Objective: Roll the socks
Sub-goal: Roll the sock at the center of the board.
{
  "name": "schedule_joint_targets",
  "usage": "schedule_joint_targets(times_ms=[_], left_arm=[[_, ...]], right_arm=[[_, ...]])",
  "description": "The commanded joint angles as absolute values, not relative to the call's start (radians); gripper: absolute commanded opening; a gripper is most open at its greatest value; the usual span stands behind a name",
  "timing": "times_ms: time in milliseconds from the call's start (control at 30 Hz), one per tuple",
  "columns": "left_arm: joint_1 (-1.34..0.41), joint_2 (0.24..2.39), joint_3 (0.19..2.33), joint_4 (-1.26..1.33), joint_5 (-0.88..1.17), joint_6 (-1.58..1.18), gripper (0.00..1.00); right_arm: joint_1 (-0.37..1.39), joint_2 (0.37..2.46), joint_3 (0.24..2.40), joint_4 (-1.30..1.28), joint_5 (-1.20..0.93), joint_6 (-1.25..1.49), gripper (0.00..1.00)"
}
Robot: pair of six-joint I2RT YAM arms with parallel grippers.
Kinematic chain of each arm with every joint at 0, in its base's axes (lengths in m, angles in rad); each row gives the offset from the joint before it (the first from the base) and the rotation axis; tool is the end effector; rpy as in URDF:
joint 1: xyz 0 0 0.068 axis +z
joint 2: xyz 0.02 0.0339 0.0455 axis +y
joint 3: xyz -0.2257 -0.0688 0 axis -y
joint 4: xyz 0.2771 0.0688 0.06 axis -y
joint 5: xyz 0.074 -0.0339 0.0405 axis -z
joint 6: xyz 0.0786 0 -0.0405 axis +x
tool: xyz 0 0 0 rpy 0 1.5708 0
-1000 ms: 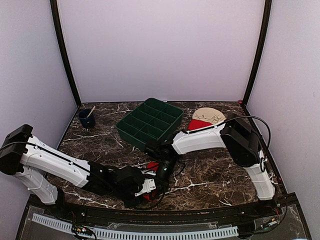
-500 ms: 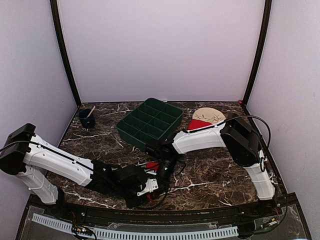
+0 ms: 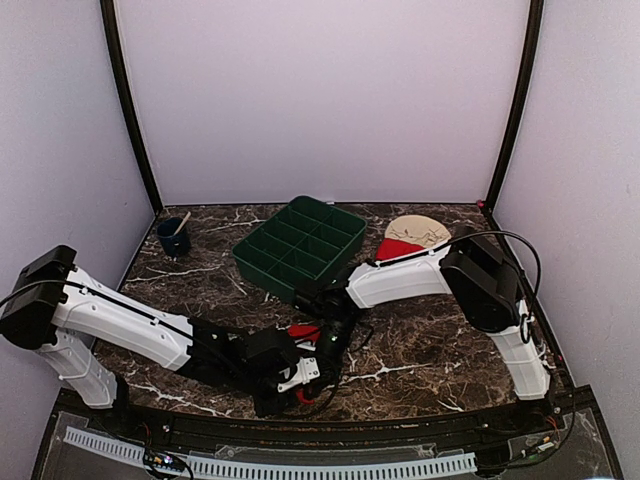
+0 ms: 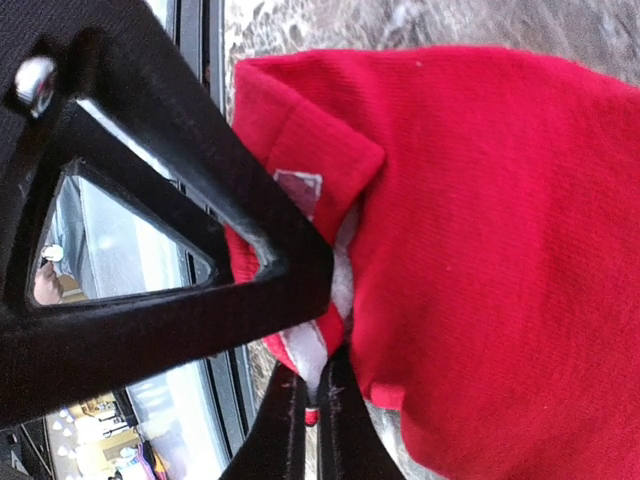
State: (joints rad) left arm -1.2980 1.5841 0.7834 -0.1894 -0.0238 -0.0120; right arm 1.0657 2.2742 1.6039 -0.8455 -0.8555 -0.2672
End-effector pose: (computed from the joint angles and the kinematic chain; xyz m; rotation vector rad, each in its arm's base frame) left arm 0.0941 -0.3295 0.0545 1.5697 2.1107 -0.4539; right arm 0.1548 0.4027 0.0351 1.6521 -2.0473 -1.1331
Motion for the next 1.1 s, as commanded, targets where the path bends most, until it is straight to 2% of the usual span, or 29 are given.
schedule_joint_targets(times_ms=[0,200,367,500,867,933,1067], left_arm=[[-1.275,1.626,0.794,-0.280,-0.023,-0.062,0.26],[-1.263,1.643,0.802,-0.293,-0.016,-0.075,0.26],[-1.252,1.650,0.800,-0.299,-0.001,-0.097,0.10],[-1.250,1.665,0.802,-0.300,0.021,-0.111,0.01],[-1.235,1.694,0.802,-0.303,0.037,-0.149,0.00],[-1.225,1.702,0.804,-0.309,0.035,-0.161,0.00],[-1.208,1.707,0.802,-0.310,0.042,-0.190,0.00]], right_arm=[[1.072,2.245,1.589,-0.862,-0.867,-0.272,0.00],[1.072,2.244,1.594,-0.864,-0.864,-0.273,0.00],[1.071,2.257,1.617,-0.873,-0.866,-0.279,0.00],[1.072,2.258,1.620,-0.871,-0.857,-0.275,0.04],[1.065,2.205,1.554,-0.812,-0.840,-0.237,0.18],[1.061,2.190,1.533,-0.788,-0.837,-0.226,0.23],[1.051,2.155,1.481,-0.742,-0.826,-0.200,0.26]])
